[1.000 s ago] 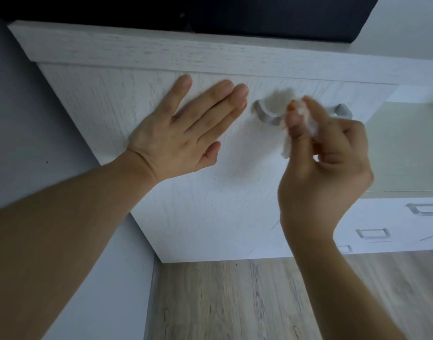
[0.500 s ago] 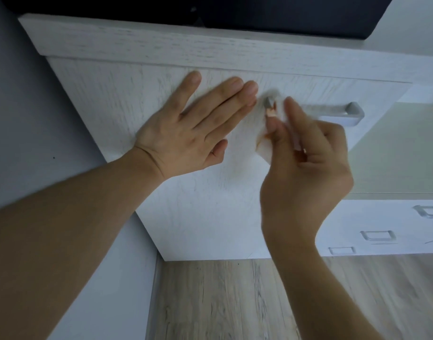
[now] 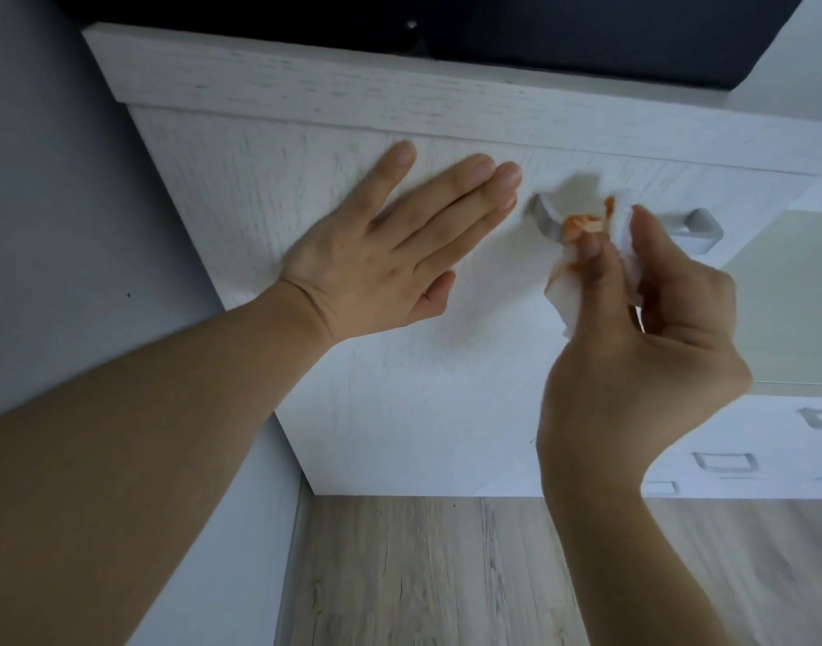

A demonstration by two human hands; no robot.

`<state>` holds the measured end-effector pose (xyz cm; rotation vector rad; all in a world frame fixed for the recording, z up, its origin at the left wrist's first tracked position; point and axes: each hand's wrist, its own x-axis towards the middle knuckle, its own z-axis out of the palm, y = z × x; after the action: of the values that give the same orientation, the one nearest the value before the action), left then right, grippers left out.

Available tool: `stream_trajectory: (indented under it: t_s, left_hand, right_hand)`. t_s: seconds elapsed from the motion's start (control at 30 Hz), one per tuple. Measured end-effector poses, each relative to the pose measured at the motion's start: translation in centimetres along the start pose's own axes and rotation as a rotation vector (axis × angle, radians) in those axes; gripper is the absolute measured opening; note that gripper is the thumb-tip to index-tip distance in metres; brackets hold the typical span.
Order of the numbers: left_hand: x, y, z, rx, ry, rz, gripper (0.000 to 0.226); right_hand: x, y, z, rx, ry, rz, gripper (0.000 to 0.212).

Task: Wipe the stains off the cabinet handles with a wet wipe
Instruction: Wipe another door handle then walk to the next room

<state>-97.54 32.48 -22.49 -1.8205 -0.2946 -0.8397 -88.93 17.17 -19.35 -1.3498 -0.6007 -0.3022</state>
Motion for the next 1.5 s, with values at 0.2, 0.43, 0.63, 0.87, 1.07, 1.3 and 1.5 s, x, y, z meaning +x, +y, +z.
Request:
stream_trajectory:
  t_s: [0.2,0.43,0.63,0.87,1.07,1.3,1.5]
  left_hand:
    - [0.0,0.1,0.1,0.006,0.012,0.004,0.072]
    - [0.0,-0.1,0.1,0.028,0.009,0.010,0.071]
    - [-0.1,-0.1,0.1,0.003,0.008,0.010,0.072]
    - [-0.2,-0.1,0.0,0.000,-0.010,0.008,0.073]
    - [-0.2,-0.1,0.1,0.021,0.000,0.012,0.073]
    - [-0.3,-0.1,0.2,0.035,-0.002,0.011,0.073]
    - [-0.3,0.0,0.2,0.052,-0.004,0.014,0.073]
  right_hand:
    - [-0.2,-0.7,2.1,-0.095,-0.050,-0.049,0.015]
    - [-0.1,-0.7,2.8,-0.112,-0.016,-0.017,0.008]
    - [-0.3,-0.3,1.4,-0.046,-0.019,0.030,0.013]
    - [2.3,0.6,-1.3,0.035,0.087,0.209,0.015]
    - [4.8,1.9,-2.4,0.058,0.125,0.318,0.025]
    - [5.5,1.8,-1.9,0.129,0.018,0.362,0.019]
    - [5.3,1.6,-2.4,0.087,0.000,0.325,0.006]
